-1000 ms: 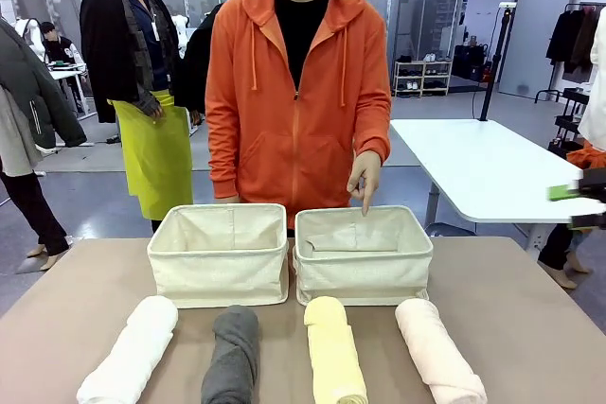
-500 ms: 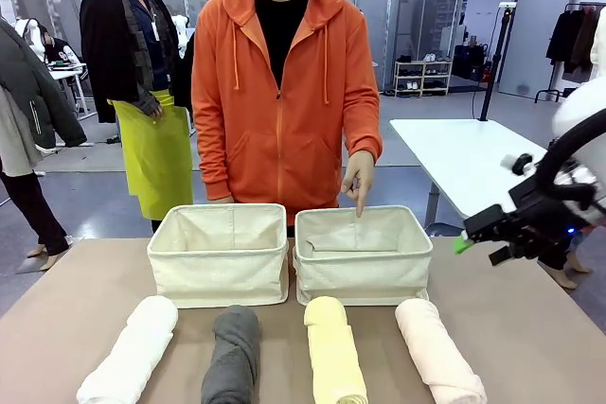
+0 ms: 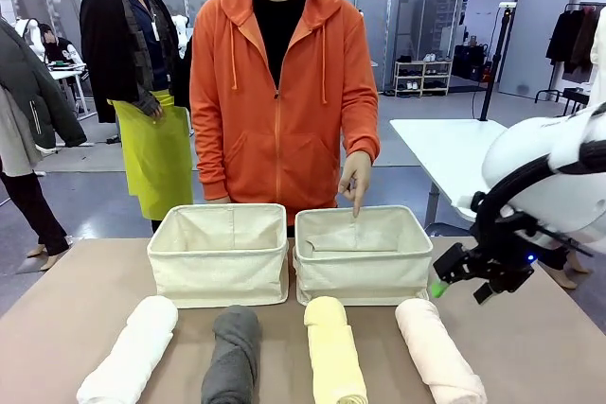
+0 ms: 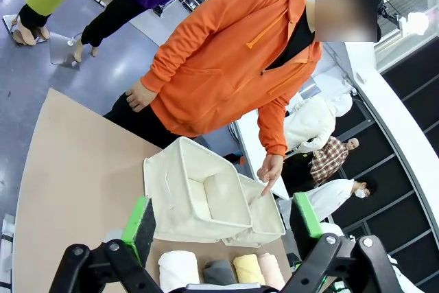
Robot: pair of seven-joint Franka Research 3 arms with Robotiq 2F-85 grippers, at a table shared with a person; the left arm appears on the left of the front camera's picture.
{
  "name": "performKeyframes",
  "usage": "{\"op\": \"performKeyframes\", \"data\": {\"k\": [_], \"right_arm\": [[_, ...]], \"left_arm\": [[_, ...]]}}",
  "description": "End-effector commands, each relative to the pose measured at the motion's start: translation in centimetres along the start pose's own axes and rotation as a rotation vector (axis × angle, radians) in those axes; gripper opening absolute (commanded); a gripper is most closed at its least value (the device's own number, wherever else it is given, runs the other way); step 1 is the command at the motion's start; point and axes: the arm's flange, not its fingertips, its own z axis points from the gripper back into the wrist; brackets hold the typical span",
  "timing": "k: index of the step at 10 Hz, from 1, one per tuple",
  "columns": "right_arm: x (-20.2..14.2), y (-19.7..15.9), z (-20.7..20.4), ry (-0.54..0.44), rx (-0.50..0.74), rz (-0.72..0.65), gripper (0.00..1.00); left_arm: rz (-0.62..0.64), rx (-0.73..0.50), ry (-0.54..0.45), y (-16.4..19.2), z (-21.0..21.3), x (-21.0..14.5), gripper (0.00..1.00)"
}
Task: Divide the towels into two baskets.
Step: Pick up one hotel-folded towel and place it in the Fabric basket indicated by the person.
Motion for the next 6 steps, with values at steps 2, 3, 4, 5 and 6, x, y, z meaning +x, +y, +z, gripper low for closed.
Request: {"op": "performKeyframes", "data": {"k": [2,3,4,5,6], "right_arm": [[-2.0,1.2,-3.0,0.044,-0.095,-0.015,1.0],[-2.1,1.4,-4.1,0.064,-0.093,-0.011,1.0],[-2.2,1.6,-5.2,0.08,-0.114,-0.011,1.0],[-2.3,1.5,-6.5,0.094,-0.13,-0.006,1.0],[-2.5,1.4,-7.3,0.11,-0.134,-0.012,1.0]], "left_arm": [[0.0,-0.013,-0.011,-0.1,0.1,0.2,1.0],[0.0,-0.013,-0.011,-0.1,0.1,0.2,1.0],[0.0,-0.013,-0.011,-0.1,0.1,0.2,1.0],[0.0,-0.013,-0.011,-0.1,0.1,0.2,1.0],[0.0,-0.013,-0.011,-0.1,0.1,0.2,1.0]]}}
